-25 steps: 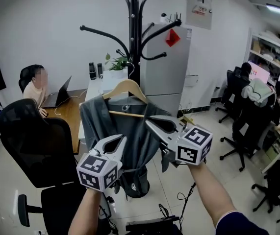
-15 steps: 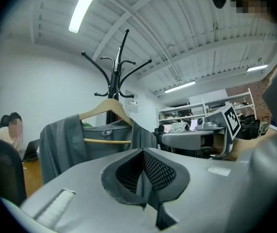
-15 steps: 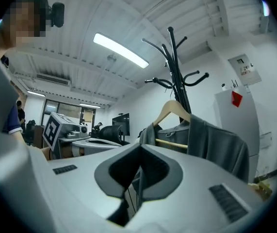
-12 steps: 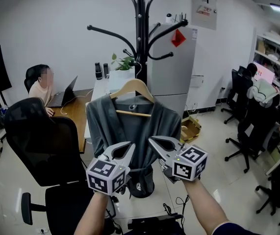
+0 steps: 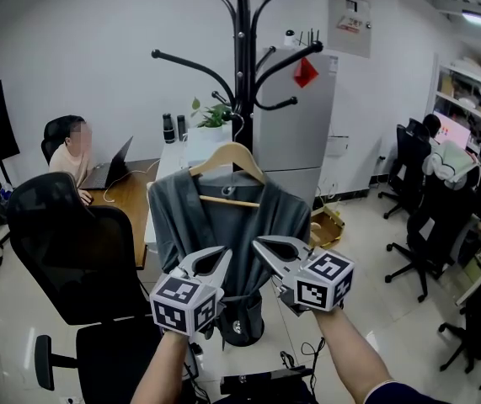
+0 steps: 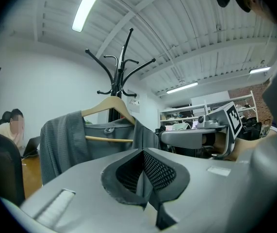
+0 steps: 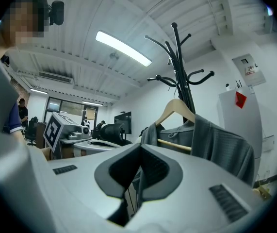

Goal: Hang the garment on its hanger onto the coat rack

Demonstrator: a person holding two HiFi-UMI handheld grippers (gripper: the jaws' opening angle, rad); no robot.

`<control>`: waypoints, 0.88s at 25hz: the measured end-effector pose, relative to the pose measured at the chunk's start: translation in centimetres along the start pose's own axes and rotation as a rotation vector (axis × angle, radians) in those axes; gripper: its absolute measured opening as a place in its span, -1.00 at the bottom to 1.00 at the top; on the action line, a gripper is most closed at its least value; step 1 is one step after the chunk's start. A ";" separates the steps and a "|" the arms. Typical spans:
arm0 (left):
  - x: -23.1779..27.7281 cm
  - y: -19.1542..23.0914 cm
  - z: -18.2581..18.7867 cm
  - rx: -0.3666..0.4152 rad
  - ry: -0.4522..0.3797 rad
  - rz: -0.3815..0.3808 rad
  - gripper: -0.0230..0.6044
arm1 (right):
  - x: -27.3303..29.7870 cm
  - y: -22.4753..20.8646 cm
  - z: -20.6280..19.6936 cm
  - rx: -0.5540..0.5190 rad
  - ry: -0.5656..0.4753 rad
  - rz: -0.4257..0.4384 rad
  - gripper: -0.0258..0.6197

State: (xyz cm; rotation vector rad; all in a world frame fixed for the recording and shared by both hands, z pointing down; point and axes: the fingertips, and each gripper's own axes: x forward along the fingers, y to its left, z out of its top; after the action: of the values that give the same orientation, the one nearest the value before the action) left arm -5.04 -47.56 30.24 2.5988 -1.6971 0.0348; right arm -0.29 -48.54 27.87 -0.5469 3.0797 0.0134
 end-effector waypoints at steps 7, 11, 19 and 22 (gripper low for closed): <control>-0.1 0.1 0.4 0.005 -0.008 -0.003 -0.92 | 0.1 0.1 0.3 -0.003 -0.006 -0.003 -0.92; -0.3 0.0 0.4 0.007 -0.006 -0.003 -0.92 | 0.0 0.2 0.2 -0.002 -0.005 -0.003 -0.92; -0.3 -0.1 0.4 0.013 -0.003 -0.006 -0.92 | -0.1 0.3 0.1 -0.003 -0.001 -0.003 -0.92; -0.4 -0.2 0.3 0.015 0.001 -0.008 -0.92 | -0.1 0.4 -0.1 -0.001 0.004 -0.003 -0.92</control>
State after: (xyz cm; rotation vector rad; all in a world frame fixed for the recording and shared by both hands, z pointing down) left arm -5.00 -47.14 29.89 2.6155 -1.6932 0.0493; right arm -0.32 -48.15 27.94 -0.5522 3.0828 0.0136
